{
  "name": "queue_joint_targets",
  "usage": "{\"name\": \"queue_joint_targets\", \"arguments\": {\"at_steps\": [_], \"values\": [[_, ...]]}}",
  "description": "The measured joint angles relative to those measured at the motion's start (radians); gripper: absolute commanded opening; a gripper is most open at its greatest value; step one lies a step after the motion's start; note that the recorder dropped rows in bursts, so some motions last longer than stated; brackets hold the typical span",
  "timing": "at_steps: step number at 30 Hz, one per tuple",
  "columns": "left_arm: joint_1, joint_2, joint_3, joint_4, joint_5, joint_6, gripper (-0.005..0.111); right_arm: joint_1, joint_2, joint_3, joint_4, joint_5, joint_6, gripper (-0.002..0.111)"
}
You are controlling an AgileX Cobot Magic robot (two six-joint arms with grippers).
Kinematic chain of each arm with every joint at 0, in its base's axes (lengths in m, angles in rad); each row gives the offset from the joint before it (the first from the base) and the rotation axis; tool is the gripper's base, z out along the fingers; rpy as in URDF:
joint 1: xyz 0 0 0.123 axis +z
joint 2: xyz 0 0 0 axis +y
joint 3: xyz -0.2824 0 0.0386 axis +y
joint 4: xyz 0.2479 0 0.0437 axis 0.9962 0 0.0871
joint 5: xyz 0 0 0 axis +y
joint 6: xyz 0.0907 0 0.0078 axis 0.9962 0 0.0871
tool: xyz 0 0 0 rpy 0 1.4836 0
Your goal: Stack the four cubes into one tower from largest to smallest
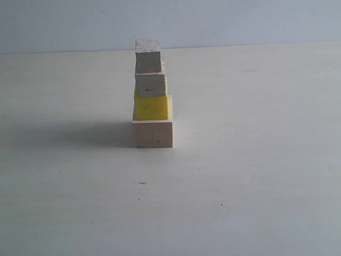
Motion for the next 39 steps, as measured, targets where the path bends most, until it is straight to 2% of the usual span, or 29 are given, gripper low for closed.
{"name": "queue_joint_targets", "arguments": {"at_steps": [5,9,17,26,32,39], "values": [[0.0,-0.157,0.082,0.057,-0.078,-0.128,0.0,0.0,-0.03,-0.098,-0.196,-0.239,-0.002,0.0],[0.0,-0.304,0.209,0.082,-0.168,-0.214,0.0,0.0,-0.06,-0.169,-0.224,-0.252,-0.002,0.0],[0.0,-0.683,0.595,0.101,-0.354,-0.339,0.0,0.0,-0.16,-0.18,-0.163,-0.044,-0.007,0.0],[0.0,-1.012,1.03,0.189,-0.414,-0.535,0.0,0.0,-0.294,-0.128,-0.024,0.192,-0.124,0.0],[0.0,-1.09,1.184,0.191,-0.419,-0.557,0.0,0.0,-0.335,-0.121,0.011,0.215,-0.127,0.0],[0.0,-1.119,1.206,0.153,-0.421,-0.562,0.0,0.0,-0.339,-0.121,0.011,0.217,-0.128,0.0]]}}
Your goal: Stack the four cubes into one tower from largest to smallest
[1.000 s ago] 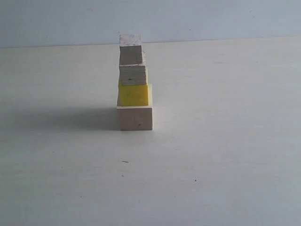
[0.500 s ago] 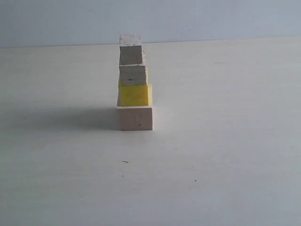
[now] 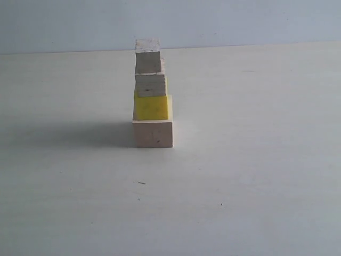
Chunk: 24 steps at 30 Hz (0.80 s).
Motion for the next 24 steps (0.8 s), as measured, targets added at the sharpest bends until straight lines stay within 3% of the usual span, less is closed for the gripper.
{"name": "queue_joint_targets", "arguments": {"at_steps": [18,20,24], "values": [[0.009,-0.009,0.0,0.008,-0.002,0.015,0.0,0.0,0.0,0.0,0.006,0.0,-0.004,0.0],[0.056,-0.024,0.0,0.012,-0.004,0.025,0.0,0.0,0.0,0.0,0.006,0.0,-0.004,0.0],[0.225,-0.08,0.0,0.02,-0.008,0.029,0.0,0.0,0.0,0.0,0.006,0.0,-0.004,0.0]]}}
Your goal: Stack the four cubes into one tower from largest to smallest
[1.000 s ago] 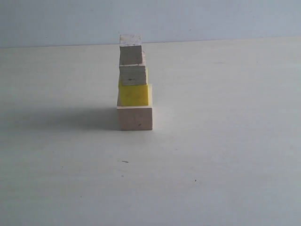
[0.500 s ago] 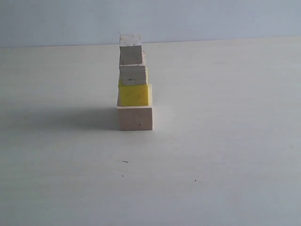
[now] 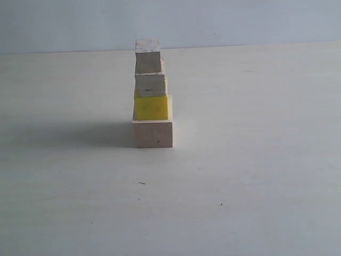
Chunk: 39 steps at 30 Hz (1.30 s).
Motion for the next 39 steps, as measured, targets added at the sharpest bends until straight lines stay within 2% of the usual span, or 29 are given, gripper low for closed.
{"name": "queue_joint_targets", "arguments": {"at_steps": [5,8,11,15,18,25,36,39], "values": [[0.18,-0.079,0.0,0.003,-0.008,0.002,0.0,0.0,0.0,0.0,0.0,0.0,0.0,0.0],[0.231,-0.118,0.018,0.003,-0.094,0.002,0.0,0.0,0.0,0.0,0.0,0.0,0.0,0.0],[0.26,-0.147,0.08,-0.02,-0.273,0.002,0.0,0.0,0.0,0.0,0.0,0.0,0.0,0.0],[0.272,-0.179,0.216,-0.113,-0.49,0.002,0.0,0.001,0.0,0.0,0.0,0.0,0.0,0.0],[0.272,-0.197,0.319,-0.188,-0.556,0.002,0.0,0.001,0.0,0.0,0.0,0.0,0.0,0.0],[0.269,-0.197,0.509,-0.238,-0.572,0.002,0.0,0.001,0.0,0.0,0.0,0.0,0.0,0.0],[0.266,-0.197,0.545,-0.239,-0.589,-0.001,0.0,0.001,0.0,0.0,0.0,0.0,0.0,0.0],[0.266,-0.197,0.594,-0.173,-0.597,-0.122,0.0,0.001,0.0,0.0,0.0,0.0,0.0,0.0]]}}
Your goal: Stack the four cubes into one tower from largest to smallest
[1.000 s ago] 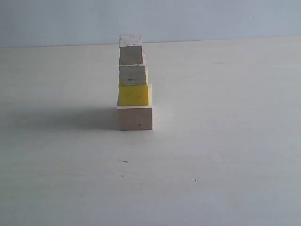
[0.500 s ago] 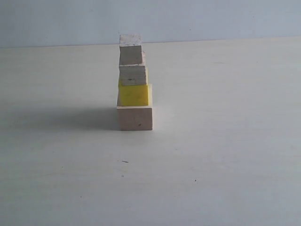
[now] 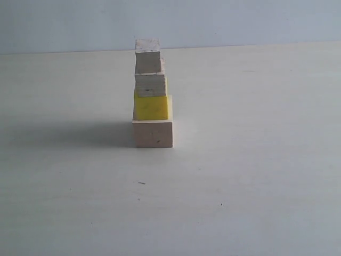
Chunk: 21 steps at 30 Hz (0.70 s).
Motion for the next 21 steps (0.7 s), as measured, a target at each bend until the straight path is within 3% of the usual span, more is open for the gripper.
{"name": "queue_joint_targets", "arguments": {"at_steps": [5,11,21], "values": [[0.0,0.0,0.006,0.252,0.014,-0.169,0.0,0.0,0.0,0.0,0.0,0.0,0.0,0.0],[-0.034,0.0,0.008,0.298,0.139,-0.186,0.0,0.0,0.0,0.0,0.0,0.0,0.0,0.0],[-0.068,0.0,0.008,0.303,0.164,-0.228,0.0,0.0,0.0,0.0,0.0,0.001,0.0,0.0]]}}
